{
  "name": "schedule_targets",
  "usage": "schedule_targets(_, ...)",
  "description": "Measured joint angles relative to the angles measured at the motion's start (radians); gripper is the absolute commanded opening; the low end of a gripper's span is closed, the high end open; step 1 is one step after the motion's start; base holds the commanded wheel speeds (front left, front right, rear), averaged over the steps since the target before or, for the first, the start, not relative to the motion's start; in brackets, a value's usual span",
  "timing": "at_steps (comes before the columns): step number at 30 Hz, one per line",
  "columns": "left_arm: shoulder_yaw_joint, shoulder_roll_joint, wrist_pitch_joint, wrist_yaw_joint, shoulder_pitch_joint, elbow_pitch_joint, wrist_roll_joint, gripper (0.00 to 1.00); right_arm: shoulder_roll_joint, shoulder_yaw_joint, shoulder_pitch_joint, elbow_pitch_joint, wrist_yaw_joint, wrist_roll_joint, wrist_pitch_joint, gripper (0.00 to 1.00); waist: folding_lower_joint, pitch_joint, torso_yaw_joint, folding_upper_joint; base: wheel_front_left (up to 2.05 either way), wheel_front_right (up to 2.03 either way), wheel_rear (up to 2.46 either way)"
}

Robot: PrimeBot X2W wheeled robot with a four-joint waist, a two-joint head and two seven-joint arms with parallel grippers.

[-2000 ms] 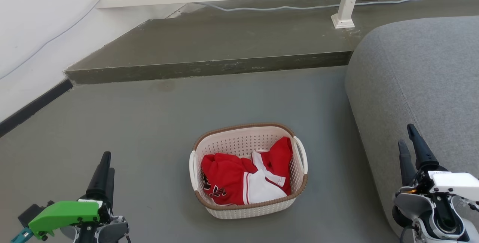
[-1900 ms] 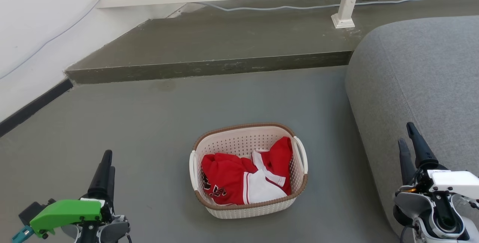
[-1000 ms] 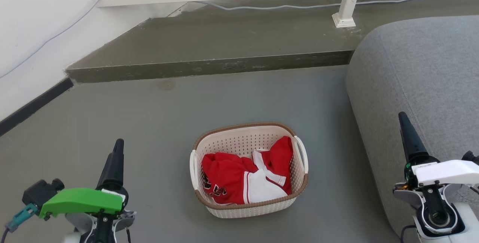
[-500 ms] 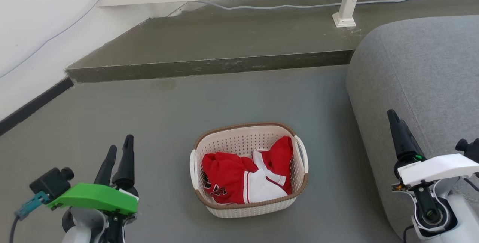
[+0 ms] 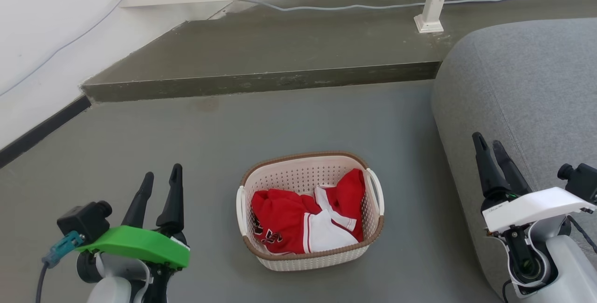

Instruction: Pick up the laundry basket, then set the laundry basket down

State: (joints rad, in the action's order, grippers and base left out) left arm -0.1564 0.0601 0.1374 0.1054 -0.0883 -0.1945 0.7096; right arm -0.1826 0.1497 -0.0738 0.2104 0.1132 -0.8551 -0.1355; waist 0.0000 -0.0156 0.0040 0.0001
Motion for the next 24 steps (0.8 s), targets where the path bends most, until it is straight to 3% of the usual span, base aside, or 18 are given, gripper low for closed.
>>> schedule_targets(24, -0.037, -0.011, 0.069, 0.000, -0.004, 0.022, -0.275, 1.00, -0.001, 0.052, -0.007, -0.004, 0.001, 0.274, -0.069, 1.00, 0.0000, -0.002, 0.002, 0.0000, 0.00, 0.00, 0.00)
